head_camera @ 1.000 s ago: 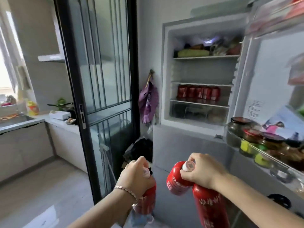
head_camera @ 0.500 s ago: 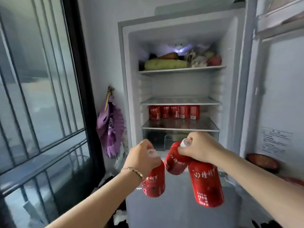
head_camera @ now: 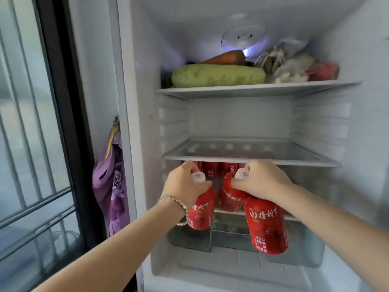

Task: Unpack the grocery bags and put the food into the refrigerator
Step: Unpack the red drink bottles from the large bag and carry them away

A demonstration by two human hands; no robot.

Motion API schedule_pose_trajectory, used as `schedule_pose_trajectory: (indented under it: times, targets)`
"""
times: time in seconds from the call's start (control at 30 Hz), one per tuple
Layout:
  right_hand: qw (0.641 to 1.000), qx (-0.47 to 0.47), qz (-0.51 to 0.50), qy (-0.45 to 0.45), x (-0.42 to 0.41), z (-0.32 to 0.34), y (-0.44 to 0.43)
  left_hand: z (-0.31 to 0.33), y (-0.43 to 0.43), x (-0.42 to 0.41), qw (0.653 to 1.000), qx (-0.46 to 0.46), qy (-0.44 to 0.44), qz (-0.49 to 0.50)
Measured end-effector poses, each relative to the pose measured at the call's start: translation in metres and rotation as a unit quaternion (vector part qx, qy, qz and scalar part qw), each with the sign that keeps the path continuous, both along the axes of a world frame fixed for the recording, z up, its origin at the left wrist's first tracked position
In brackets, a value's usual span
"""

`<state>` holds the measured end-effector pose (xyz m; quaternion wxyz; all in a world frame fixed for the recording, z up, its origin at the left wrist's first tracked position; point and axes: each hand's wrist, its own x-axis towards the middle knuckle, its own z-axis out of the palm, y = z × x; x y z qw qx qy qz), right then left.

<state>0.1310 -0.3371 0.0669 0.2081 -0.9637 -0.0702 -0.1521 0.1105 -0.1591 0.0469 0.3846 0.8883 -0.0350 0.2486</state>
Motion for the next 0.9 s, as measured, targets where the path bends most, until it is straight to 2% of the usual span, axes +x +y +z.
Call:
schedule_pose_trajectory:
  times: [0.23,0.27,0.37,0.4,0.43,0.5,0.6,0.67,0.73,0.8,0.83,0.9]
  targets:
    - [0.999,-0.020,-0.028,0.009,0.031,-0.005,0.000,-0.010,-0.002,0.073,0.999,-0.044,-0.007,-0.012]
    - [0.999,-0.024,-0.032,0.008,0.033,-0.005,0.000,-0.012,-0.001,0.076,1.000,-0.011,-0.014,-0.010]
    - [0.999,-0.016,-0.039,0.004,0.037,-0.007,0.001,-0.022,0.005,0.077,0.985,0.162,-0.039,0.044]
    - [0.999,-0.009,-0.040,0.003,0.038,-0.008,0.001,-0.027,0.006,0.078,0.983,0.176,-0.023,0.046]
    - [0.999,0.000,-0.044,0.001,0.038,-0.008,0.002,-0.031,0.006,0.080,0.988,0.155,0.008,0.029]
    - [0.999,0.015,-0.051,-0.001,0.037,-0.008,0.004,-0.036,0.002,0.089,0.996,0.056,0.064,-0.019]
    - [0.998,0.033,-0.054,-0.009,0.036,-0.010,0.005,-0.038,-0.006,0.110,0.994,-0.023,0.097,-0.044]
    - [0.998,0.030,-0.059,-0.012,0.036,-0.012,0.005,-0.039,-0.009,0.120,0.995,-0.014,0.091,-0.040]
    - [0.997,0.030,-0.064,-0.014,0.036,-0.012,0.006,-0.045,-0.012,0.124,0.992,0.078,0.094,-0.010]
    - [0.997,0.034,-0.066,-0.020,0.035,-0.013,0.006,-0.055,-0.015,0.116,0.985,0.158,0.063,0.020]
    - [0.997,0.036,-0.067,-0.023,0.035,-0.014,0.007,-0.061,-0.016,0.107,0.988,0.155,0.012,0.013]
    - [0.997,0.034,-0.068,-0.034,0.034,-0.016,0.008,-0.074,-0.016,0.088,0.984,0.110,-0.119,-0.071]
